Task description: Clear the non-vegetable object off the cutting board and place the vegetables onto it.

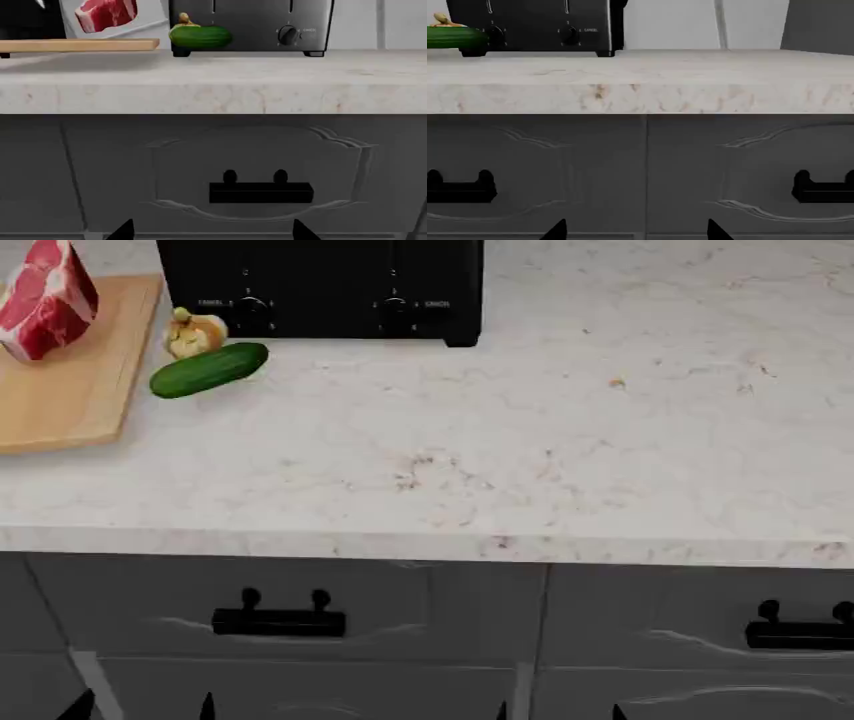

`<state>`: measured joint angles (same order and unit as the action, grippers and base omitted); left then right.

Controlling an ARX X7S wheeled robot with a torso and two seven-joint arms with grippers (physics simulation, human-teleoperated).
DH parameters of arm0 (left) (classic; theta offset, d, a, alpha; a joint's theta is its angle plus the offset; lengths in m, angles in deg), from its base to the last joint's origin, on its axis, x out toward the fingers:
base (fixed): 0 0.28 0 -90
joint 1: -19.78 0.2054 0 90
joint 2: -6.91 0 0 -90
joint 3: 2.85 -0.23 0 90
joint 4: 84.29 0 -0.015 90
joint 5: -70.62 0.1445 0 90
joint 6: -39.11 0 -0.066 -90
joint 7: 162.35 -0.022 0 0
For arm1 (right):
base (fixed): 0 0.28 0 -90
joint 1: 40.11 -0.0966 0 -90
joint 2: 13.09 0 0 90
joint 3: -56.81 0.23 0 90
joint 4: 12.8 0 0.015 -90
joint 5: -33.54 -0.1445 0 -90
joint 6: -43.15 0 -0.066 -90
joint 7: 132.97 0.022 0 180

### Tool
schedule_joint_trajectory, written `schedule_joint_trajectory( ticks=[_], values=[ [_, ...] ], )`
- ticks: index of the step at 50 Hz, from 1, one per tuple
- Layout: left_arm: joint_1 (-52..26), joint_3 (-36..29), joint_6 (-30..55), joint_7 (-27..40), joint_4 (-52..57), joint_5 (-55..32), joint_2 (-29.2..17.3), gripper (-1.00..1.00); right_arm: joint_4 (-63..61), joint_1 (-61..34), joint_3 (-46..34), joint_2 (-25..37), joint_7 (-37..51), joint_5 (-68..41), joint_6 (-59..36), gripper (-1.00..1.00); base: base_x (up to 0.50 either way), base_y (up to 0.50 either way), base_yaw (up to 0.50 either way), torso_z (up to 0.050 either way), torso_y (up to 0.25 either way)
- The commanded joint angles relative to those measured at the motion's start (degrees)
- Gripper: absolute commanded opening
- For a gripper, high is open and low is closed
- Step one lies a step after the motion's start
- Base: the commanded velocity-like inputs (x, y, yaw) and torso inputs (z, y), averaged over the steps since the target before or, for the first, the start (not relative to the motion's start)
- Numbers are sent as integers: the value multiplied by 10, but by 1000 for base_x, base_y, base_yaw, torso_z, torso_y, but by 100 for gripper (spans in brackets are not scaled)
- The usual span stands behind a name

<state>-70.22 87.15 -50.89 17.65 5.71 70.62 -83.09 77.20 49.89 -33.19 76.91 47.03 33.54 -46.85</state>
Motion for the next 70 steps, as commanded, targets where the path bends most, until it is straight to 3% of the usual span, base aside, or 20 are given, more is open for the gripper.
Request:
schedule_joint_trajectory(
  ticks=[1,8,9,39,47,49,55,62,70],
  values=[
    [0,-6,0,6,0,-6,-6,100,0,0,-7,5,7,-5,0,100,0,0,0,0,0],
    [1,-23,-2,19,6,-18,-20,100,-5,-1,-24,19,23,-22,-7,100,0,0,0,0,0],
    [-1,-8,4,11,0,4,-6,100,-5,0,-8,5,8,-4,-6,100,0,500,0,0,0],
    [5,-55,10,51,11,-31,-41,100,-46,8,-55,48,56,-26,-16,100,0,422,0,0,0],
    [16,-60,150,66,154,-46,-57,100,-220,6,-54,73,72,-20,-176,100,0,0,0,0,0],
    [5,-42,233,57,190,-94,-53,100,-269,-8,-41,74,71,-39,-234,100,0,0,0,0,0],
    [-42,-48,404,64,335,-121,-76,100,-387,-87,-40,101,64,-46,-385,100,0,0,0,0,0],
    [-168,-26,627,83,474,-179,-86,100,-454,-222,-50,132,54,-44,-552,100,0,0,0,0,0],
    [-343,2,813,85,499,-218,-97,100,-447,-371,-57,140,24,-69,-696,100,0,0,0,0,0]
  ],
)
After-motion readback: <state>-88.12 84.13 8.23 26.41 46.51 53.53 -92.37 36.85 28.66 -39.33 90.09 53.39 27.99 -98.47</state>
